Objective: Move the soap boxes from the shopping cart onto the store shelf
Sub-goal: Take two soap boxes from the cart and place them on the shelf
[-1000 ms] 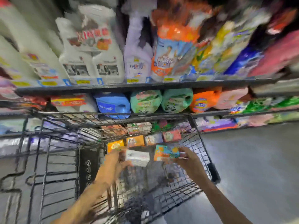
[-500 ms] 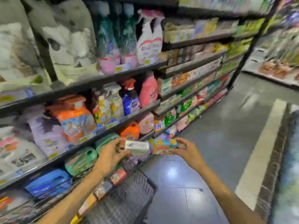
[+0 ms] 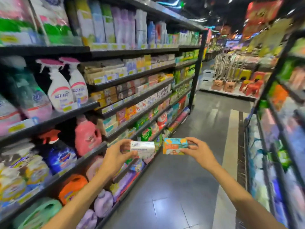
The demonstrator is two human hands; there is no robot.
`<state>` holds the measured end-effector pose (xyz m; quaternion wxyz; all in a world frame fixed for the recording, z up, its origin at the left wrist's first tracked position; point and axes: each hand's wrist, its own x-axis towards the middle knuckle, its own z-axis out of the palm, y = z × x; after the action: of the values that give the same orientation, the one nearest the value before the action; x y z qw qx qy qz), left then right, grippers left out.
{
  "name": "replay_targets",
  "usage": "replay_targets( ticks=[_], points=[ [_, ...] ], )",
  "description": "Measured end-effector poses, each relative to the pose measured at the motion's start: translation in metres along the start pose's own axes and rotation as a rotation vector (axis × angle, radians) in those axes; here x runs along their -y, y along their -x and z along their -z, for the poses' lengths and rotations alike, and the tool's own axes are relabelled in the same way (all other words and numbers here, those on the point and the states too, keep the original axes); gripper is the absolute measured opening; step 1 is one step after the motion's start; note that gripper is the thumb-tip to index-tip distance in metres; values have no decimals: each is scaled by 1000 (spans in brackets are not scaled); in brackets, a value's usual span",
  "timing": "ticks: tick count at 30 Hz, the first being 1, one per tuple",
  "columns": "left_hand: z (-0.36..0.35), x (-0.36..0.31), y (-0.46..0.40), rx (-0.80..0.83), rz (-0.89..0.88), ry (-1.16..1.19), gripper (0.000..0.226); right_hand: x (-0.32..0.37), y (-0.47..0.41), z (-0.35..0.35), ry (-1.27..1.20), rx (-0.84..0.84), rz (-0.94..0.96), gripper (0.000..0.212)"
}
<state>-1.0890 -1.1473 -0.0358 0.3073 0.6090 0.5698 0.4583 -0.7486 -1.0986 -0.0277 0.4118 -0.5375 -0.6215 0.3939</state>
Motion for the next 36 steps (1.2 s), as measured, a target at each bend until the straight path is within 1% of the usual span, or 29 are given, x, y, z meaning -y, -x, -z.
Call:
replay_targets(
  ticks=[4,8,14,20,24,27,30,32,36],
  points=[
    [-51,-27,-60,-7,-35,27,40,-10,-48,53,10,-37,32,41],
    [-91,-41,-123,-8,-78,0,41,-29,-101,88,8,-86,30,42],
    [-142,-28,-236,40,-127,10,42,-58,-188,126,6,-122,5,40],
    [-179,-24,-362,98,-152,70,39,-76,-301,156,-7,-183,-32,40],
    [-200,-23,-440,166,-181,66,38,-82,-372,170,-44,-206,-13,48],
    [-213,-16,-489,156,-166,75,39,-81,-418,175,-50,-212,-4,48],
    [-221,-5,-541,139,-144,80,39,-89,-480,179,-47,-179,13,39],
    [-222,1,-572,90,-143,38,39,-96,-527,177,-43,-146,28,35],
    [-217,21,-630,-47,-112,-5,39,-101,-626,164,-68,-42,72,36]
  ],
)
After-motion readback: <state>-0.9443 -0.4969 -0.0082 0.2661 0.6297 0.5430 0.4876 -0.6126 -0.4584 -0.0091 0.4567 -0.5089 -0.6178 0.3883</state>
